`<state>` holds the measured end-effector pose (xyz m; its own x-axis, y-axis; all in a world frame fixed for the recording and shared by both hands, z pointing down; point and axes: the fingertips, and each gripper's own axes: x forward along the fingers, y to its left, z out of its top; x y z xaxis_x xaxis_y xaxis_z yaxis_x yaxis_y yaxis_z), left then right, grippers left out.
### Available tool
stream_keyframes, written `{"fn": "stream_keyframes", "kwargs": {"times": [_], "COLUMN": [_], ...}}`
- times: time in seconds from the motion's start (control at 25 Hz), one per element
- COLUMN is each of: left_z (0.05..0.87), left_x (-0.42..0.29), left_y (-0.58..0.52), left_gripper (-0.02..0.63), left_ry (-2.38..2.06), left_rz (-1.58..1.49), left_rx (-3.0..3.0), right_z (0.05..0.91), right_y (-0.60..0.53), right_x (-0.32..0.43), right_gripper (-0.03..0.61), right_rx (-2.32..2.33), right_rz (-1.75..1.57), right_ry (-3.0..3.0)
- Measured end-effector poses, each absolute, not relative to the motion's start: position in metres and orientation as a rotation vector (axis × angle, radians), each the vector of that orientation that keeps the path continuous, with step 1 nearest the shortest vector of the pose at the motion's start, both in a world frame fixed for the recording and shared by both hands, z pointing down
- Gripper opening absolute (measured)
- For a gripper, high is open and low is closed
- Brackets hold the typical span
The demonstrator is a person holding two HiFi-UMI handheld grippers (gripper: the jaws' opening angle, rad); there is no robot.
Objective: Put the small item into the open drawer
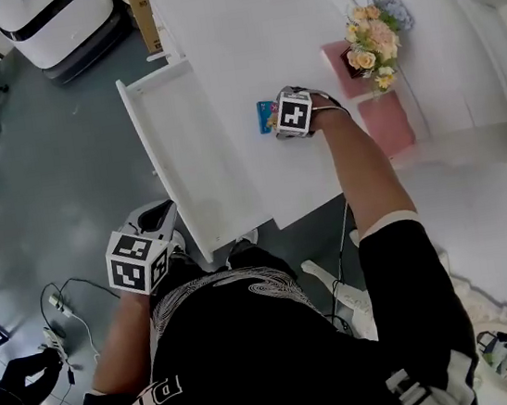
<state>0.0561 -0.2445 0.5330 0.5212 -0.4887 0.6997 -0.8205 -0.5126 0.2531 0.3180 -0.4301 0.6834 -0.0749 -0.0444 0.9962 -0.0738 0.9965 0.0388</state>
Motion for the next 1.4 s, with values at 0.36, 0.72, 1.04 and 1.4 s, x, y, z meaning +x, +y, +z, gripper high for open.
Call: {"fn": "stream_keyframes", "kwargs": {"times": [0.36, 0.72, 1.04, 1.4], "left_z": [0.528, 0.523, 0.515, 0.510], "left_x": [0.044, 0.033, 0.025, 0.012], "left_y": [-0.248, -0.250, -0.252, -0.252], "left_gripper": [0.015, 0.015, 0.015, 0.015], "left_ry": [-1.058, -1.043, -0.999, -0.957], "left_rz": [0.739, 0.724, 0.708, 0.698], "left_rx": [2.212, 2.244, 2.304, 2.346], "right_z": [0.678, 0.663, 0.641, 0.610], "right_y": [-0.427, -0.423, -0.415, -0.399], "right_x": [0.311, 0.307, 0.298, 0.280], "right_gripper": [0.411, 0.411, 0.410, 0.410], "right_rx": [0.101, 0.149, 0.274, 0.471], "right_rz": [-0.016, -0.017, 0.047, 0.104], "right_ry": [-1.608, -1.595, -1.648, -1.740]}}
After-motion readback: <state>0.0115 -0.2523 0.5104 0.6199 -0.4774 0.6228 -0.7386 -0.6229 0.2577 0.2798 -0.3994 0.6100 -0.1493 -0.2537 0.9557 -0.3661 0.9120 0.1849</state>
